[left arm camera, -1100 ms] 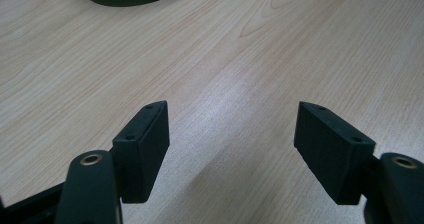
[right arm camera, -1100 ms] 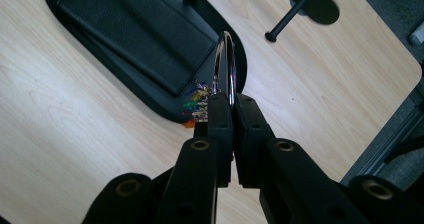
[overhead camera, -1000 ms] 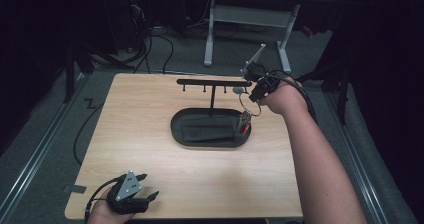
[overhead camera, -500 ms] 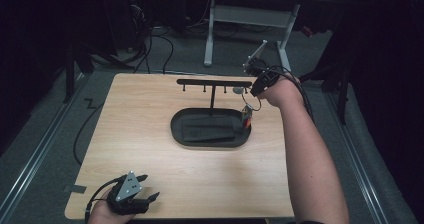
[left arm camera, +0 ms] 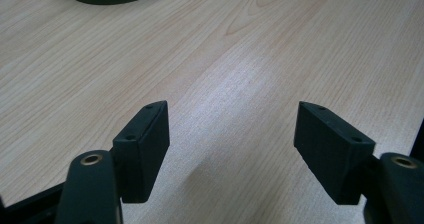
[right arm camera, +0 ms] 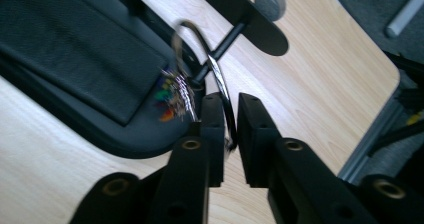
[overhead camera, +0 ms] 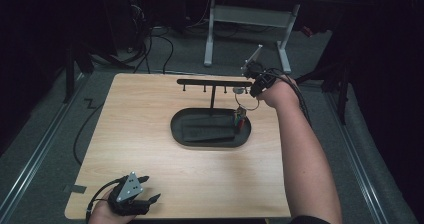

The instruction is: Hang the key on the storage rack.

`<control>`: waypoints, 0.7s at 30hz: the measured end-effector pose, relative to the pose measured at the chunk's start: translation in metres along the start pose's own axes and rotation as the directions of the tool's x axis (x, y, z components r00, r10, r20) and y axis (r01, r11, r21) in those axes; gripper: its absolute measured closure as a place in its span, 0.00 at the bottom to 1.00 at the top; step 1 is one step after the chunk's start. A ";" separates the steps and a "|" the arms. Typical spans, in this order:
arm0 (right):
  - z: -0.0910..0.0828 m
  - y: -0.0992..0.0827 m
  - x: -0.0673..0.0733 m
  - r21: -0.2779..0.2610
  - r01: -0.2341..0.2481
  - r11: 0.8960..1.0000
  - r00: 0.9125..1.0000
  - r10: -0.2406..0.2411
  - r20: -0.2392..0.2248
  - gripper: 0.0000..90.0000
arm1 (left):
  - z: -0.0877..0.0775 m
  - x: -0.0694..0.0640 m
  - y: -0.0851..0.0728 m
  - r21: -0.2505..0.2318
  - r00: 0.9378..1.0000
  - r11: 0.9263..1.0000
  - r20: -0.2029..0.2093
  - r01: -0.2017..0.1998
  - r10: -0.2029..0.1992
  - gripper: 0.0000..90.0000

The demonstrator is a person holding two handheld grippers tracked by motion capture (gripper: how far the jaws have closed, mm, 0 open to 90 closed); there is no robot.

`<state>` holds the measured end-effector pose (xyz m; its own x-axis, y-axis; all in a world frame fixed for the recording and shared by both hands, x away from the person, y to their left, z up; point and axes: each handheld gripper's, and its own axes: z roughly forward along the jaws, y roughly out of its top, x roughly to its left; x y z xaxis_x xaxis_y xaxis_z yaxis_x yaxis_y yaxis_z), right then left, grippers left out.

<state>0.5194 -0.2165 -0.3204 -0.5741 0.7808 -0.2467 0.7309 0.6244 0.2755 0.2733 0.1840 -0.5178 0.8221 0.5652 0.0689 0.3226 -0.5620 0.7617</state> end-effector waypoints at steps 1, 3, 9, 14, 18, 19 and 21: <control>0.000 0.000 0.000 -0.001 0.001 1.000 1.000 -0.001 0.005 0.90 | 0.001 0.000 0.000 -0.005 1.000 1.000 -0.002 0.002 -0.003 0.34; -0.002 0.000 0.001 -0.017 0.002 1.000 1.000 -0.002 0.008 0.88 | 0.001 0.000 0.000 -0.007 1.000 1.000 -0.003 0.005 -0.005 0.34; -0.014 -0.006 0.002 -0.050 -0.034 0.998 0.999 0.034 0.014 0.81 | 0.000 0.000 0.000 -0.007 1.000 1.000 -0.005 -0.001 0.001 0.34; -0.019 -0.014 0.007 -0.082 -0.052 0.995 0.999 0.052 0.000 0.71 | 0.000 0.000 0.001 -0.007 1.000 1.000 -0.006 -0.001 0.001 0.34; -0.016 -0.026 0.013 -0.107 -0.061 0.992 0.998 0.059 -0.022 0.61 | 0.000 0.000 0.001 -0.008 1.000 1.000 -0.004 0.002 -0.002 0.34; -0.014 -0.029 0.015 -0.116 -0.069 0.991 0.997 0.066 -0.029 0.60 | 0.000 0.000 0.001 -0.006 1.000 1.000 -0.004 0.001 -0.001 0.34; -0.012 -0.036 0.018 -0.132 -0.078 0.988 0.997 0.074 -0.036 0.55 | 0.000 0.000 0.000 -0.006 1.000 1.000 -0.004 0.003 -0.003 0.34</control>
<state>0.4783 -0.2247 -0.3240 -0.5313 0.8251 -0.1922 0.7183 0.5590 0.4143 0.2735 0.1835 -0.5176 0.8189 0.5698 0.0692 0.3224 -0.5563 0.7659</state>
